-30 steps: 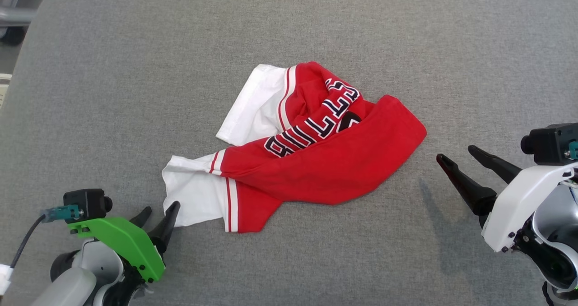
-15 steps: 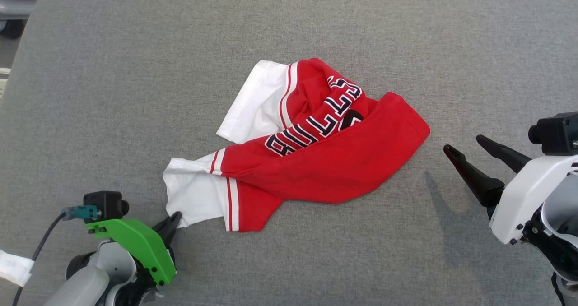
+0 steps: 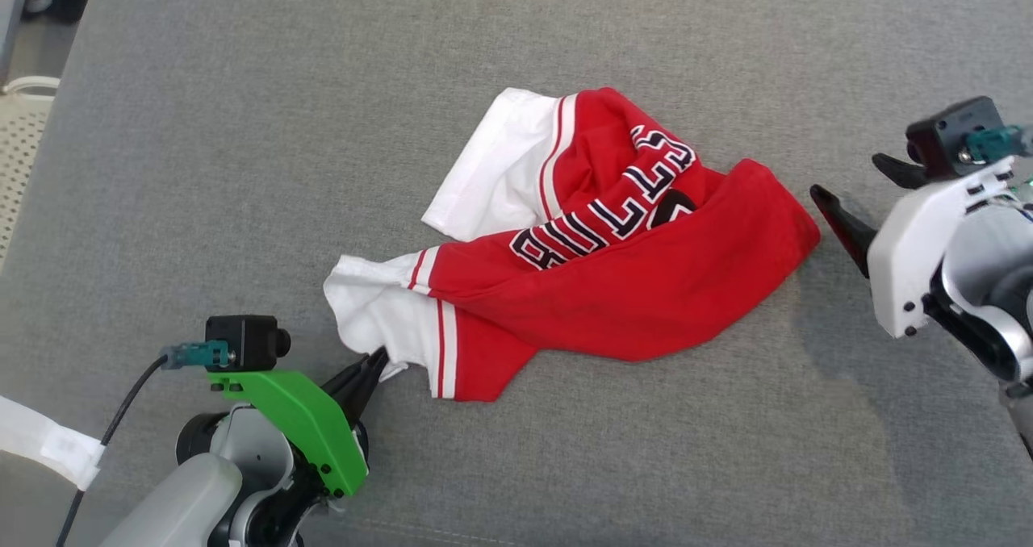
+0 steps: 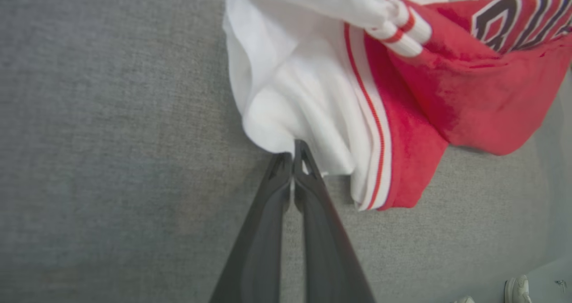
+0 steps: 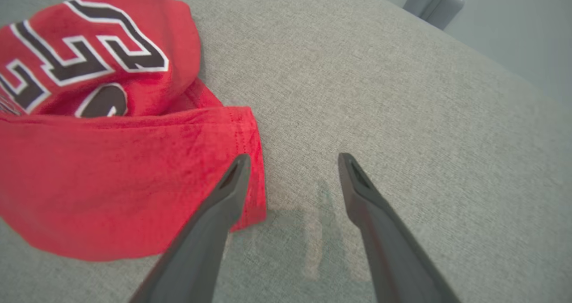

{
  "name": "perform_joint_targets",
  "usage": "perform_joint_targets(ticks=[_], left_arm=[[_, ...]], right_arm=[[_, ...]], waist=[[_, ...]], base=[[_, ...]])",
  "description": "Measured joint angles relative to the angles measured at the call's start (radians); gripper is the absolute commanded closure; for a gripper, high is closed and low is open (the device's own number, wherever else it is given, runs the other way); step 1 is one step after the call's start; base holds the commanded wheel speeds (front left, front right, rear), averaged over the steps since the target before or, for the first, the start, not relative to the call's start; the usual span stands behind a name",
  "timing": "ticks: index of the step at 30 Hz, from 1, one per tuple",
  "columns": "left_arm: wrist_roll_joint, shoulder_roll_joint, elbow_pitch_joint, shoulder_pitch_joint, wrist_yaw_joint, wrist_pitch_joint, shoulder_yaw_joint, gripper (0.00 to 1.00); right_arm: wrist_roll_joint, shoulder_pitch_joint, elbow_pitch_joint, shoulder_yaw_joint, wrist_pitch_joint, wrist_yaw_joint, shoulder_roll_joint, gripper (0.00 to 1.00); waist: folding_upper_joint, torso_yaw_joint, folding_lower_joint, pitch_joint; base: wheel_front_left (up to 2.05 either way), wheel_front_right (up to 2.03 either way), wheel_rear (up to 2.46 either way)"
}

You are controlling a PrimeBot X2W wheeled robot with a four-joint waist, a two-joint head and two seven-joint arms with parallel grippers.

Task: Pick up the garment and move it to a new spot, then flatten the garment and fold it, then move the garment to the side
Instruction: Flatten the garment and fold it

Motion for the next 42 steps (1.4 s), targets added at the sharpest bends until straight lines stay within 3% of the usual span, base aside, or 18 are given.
perform_joint_targets(ticks=[7,14,15,16,17,18,23,26,33,42], left_arm=[[0.026,0.003,-0.063,-0.009,0.024,-0.026,0.011,1.0],[0.024,0.013,-0.076,0.006,0.037,-0.039,0.026,1.0],[0.022,0.013,-0.08,0.006,0.037,-0.039,0.028,1.0],[0.021,0.014,-0.08,0.006,0.038,-0.039,0.029,1.0],[0.021,0.016,-0.081,0.006,0.041,-0.039,0.03,1.0],[0.021,0.016,-0.081,0.006,0.042,-0.04,0.032,1.0],[0.021,0.032,-0.094,0.009,0.056,-0.072,0.062,1.0],[0.021,0.053,-0.132,0.022,0.077,-0.116,0.108,1.0],[0.012,0.124,-0.29,0.093,0.14,-0.192,0.204,1.0],[0.0,0.182,-0.426,0.207,0.209,-0.273,0.303,1.0]], right_arm=[[0.12,-0.159,0.19,0.176,0.041,0.0,-0.039,0.0],[0.172,-0.202,0.27,0.242,-0.016,0.0,-0.059,0.0],[0.176,-0.219,0.298,0.254,-0.042,0.0,-0.059,0.07],[0.176,-0.226,0.312,0.268,-0.049,0.0,-0.06,0.51],[0.176,-0.232,0.32,0.283,-0.058,0.0,-0.061,0.82],[0.18,-0.239,0.327,0.292,-0.074,0.0,-0.061,1.0],[0.193,-0.257,0.305,0.292,-0.193,0.0,-0.081,1.0],[0.191,-0.247,0.222,0.216,-0.272,0.0,-0.123,1.0],[0.202,0.02,-0.052,0.03,-0.343,0.0,-0.143,1.0],[0.128,0.388,-0.233,-0.084,-0.459,0.0,0.006,1.0]], waist=[[0.0,0.064,0.0,0.023],[0.0,0.097,0.0,0.033],[0.0,0.097,0.0,0.036],[0.0,0.097,0.0,0.038],[0.0,0.096,0.0,0.039],[0.0,0.095,0.0,0.041],[0.0,0.081,0.0,0.036],[0.0,0.074,0.0,0.02],[0.0,0.032,0.0,-0.003],[0.0,-0.037,0.0,0.016]], base=[[0.0,0.0,0.0],[0.0,0.0,0.0],[0.0,0.0,0.0],[0.0,0.0,0.0],[0.0,0.0,0.0],[0.0,0.0,0.0],[0.0,0.0,0.0],[0.0,0.0,0.0],[0.0,0.0,0.0],[0.0,0.0,0.0]])
